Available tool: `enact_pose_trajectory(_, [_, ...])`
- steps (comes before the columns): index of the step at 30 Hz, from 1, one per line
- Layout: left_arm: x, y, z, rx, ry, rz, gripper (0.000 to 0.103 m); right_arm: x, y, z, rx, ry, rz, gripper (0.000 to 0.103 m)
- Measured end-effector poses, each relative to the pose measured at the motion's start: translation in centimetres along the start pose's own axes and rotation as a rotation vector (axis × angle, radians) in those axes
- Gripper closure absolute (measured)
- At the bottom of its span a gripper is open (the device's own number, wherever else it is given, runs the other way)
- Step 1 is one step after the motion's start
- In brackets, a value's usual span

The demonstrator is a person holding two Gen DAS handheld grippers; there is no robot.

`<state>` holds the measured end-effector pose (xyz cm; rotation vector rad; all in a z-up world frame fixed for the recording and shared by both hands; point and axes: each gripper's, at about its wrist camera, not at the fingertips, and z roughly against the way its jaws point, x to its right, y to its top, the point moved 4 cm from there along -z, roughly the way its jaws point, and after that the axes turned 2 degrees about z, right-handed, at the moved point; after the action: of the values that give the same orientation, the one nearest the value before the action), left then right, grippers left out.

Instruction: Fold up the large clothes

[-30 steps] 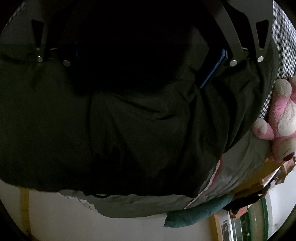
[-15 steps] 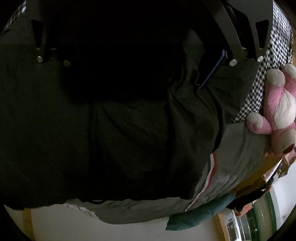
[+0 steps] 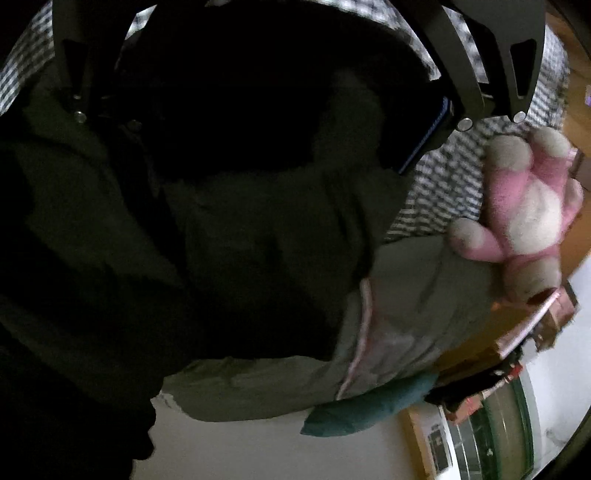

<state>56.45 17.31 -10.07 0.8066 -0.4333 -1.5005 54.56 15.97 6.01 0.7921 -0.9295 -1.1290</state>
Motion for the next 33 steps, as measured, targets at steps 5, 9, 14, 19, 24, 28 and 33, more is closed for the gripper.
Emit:
enact_pose_trajectory(5, [0.5,-0.1,1.2,0.057,0.112,-0.075,0.004,0.6,-1.0,0.4,0.005,-0.019,0.039,0.052])
enact_pose_trajectory(9, [-0.3,-0.4,2.8,0.063,0.106,-0.052,0.004,1.6,-1.5,0.9,-0.001,-0.015,0.035,0.052])
enact_pose_trajectory(14, [-1.0,-1.6,1.2,-0.014,0.023,-0.01,0.004,3.4,-3.5,1.5,-0.014,-0.004,-0.001,0.052])
enact_pose_trajectory(19, [-2.1,-2.9,-3.1,-0.051,-0.161,0.144,0.004,-0.2,-2.9,1.2,-0.001,-0.009,0.145,0.052])
enact_pose_trajectory(24, [-2.5,-2.9,-3.0,-0.077,-0.169,0.14,0.004,-6.6,-3.5,0.8,0.016,0.054,0.416,0.051])
enact_pose_trajectory(28, [-5.1,-2.8,-0.4,-0.122,-0.215,0.19,0.005,-8.6,-4.6,0.0,-0.006,0.099,0.474,0.048])
enact_pose_trajectory(33, [-7.9,-3.5,3.5,-0.114,-0.152,0.18,0.005,-7.8,-4.9,-0.3,-0.026,0.15,0.427,0.045])
